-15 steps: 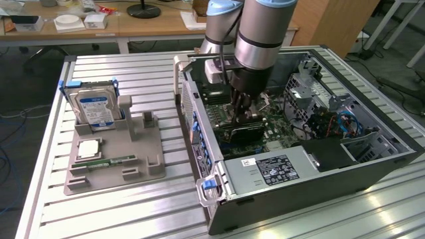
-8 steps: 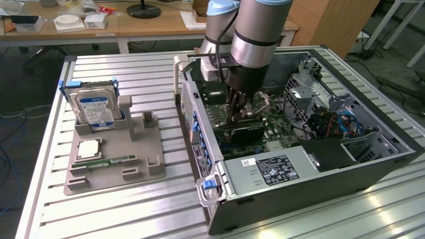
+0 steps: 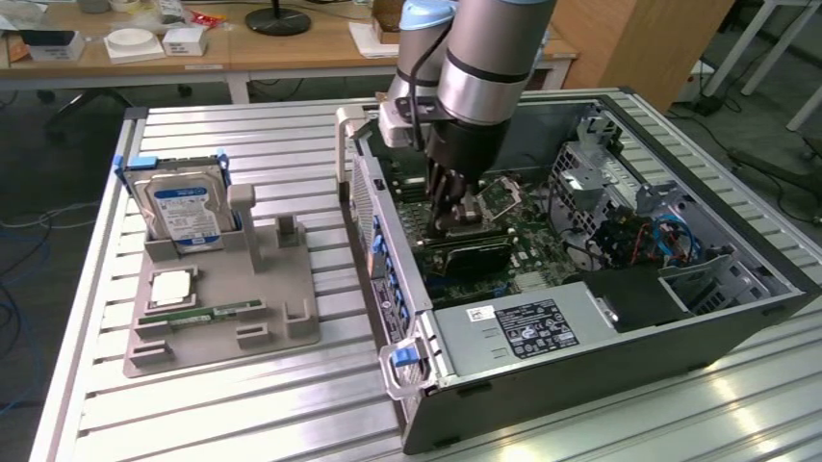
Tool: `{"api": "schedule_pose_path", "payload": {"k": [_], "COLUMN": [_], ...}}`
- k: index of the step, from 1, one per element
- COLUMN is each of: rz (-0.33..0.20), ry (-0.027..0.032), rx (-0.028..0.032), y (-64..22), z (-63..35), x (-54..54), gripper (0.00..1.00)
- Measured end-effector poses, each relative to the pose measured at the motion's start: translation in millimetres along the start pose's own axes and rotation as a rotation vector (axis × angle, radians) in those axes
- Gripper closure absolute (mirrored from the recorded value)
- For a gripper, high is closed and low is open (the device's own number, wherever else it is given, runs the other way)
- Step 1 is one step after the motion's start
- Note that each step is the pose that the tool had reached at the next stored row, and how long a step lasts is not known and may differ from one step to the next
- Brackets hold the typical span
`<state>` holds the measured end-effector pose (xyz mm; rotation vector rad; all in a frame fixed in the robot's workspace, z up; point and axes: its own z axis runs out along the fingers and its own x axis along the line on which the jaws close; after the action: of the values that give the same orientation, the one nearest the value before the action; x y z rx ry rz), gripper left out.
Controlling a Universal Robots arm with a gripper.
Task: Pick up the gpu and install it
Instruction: 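Press down on the gpu until it lock into place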
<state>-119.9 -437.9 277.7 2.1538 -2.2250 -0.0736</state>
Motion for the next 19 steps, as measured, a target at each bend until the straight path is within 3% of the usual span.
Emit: {"api": "schedule_pose_path", "payload": {"k": [4,6,19], "rz": [0.0,0.0,0.002], "ry": [0.0008,0.0015,0.0239], "rx": [-0.0191,-0.0246,-0.0173], "y": [2.5,4.4,28.6], "z": [0.2,0.2,-2.9], "x": [-2.9,-3.2,-8.8], "gripper": [0.9,0.9,0.9]}}
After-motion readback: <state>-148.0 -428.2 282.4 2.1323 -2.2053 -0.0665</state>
